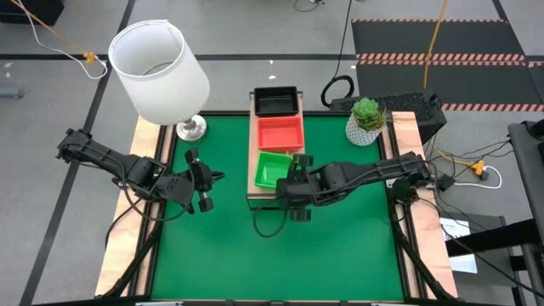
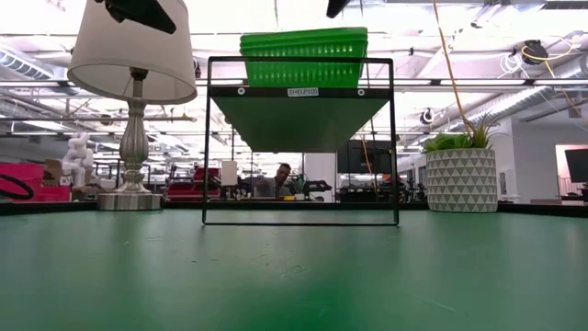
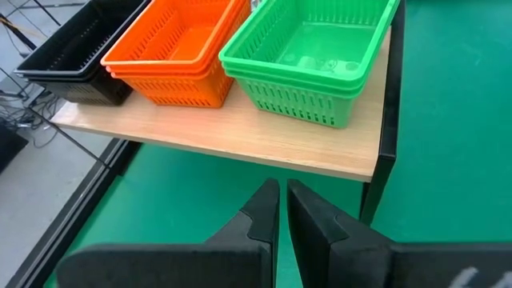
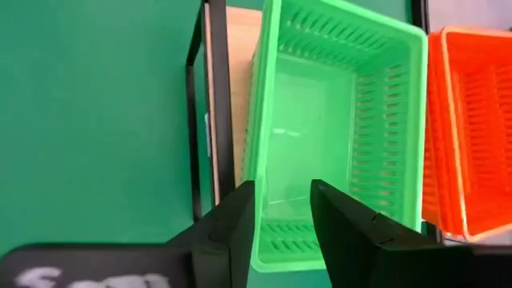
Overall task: Stack baskets on shelf by color
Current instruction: Stack the green bin on top of the green bins on the shelf
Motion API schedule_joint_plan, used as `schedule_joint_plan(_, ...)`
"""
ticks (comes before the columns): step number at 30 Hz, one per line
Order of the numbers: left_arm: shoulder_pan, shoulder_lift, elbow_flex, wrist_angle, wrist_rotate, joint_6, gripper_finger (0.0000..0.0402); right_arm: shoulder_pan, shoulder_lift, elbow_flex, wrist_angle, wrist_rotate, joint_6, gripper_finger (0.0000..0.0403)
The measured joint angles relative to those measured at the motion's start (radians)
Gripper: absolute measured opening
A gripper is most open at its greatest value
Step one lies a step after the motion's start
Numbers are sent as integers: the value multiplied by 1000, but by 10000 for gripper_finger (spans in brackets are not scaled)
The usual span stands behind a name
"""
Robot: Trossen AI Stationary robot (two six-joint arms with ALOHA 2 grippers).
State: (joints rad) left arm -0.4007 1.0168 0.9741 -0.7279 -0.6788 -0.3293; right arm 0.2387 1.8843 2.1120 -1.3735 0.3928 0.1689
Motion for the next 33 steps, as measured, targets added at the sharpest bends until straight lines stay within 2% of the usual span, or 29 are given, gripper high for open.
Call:
schedule_joint_plan(8,-5,0,0,4,5,-32,31,43,-58,0,21,57,-14,125)
schedule_joint_plan(14,-23,0,0,83,6,-19,31,94,-108,0,78,58,-32,125)
schedule_joint_plan(20,-34,0,0,104,6,7,31,155,-139,-37,101,136,-40,125)
schedule_joint_plan(24,-33,0,0,104,6,12,31,195,-218,-195,244,131,-96,125)
schedule_joint_plan(33,-33,0,0,104,6,6,31,228,-553,-751,765,127,-235,113)
